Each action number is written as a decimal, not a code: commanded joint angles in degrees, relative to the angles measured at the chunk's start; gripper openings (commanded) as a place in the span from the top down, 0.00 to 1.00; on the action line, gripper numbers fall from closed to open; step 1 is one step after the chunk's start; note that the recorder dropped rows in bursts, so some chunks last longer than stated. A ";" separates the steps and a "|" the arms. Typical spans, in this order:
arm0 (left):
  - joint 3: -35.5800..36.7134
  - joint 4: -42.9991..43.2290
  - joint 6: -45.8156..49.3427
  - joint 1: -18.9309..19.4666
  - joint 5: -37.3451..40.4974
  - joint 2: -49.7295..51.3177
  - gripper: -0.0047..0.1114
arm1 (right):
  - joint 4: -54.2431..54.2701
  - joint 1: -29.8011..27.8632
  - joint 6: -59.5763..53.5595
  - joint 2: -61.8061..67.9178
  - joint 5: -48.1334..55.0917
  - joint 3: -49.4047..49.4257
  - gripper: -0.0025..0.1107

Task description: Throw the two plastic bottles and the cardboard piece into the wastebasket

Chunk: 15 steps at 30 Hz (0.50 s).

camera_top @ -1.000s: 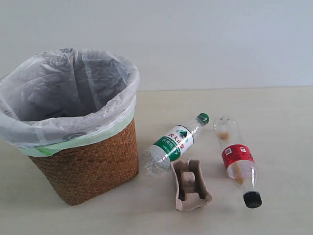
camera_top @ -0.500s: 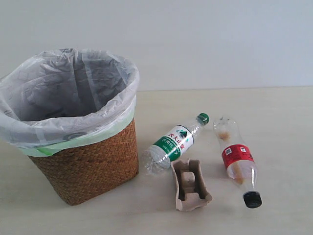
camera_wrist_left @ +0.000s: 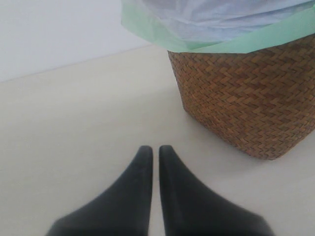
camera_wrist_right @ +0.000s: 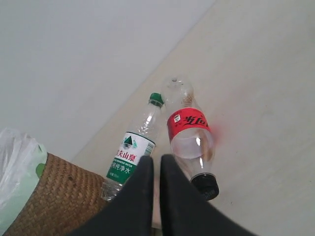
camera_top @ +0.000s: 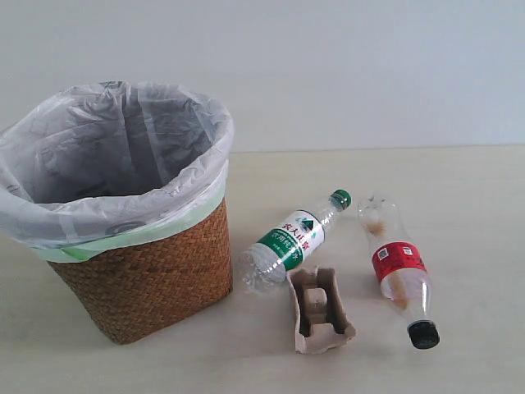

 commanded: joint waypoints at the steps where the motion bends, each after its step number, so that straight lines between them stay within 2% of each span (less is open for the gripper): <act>1: 0.22 -0.49 -0.54 0.17 -0.48 -0.11 0.93 | 0.16 -0.06 0.80 -0.25 -3.05 0.00 0.97; 15: 0.22 -0.49 -0.54 0.17 -0.48 -0.11 0.93 | 0.16 -0.06 2.54 -0.25 -8.80 0.00 0.97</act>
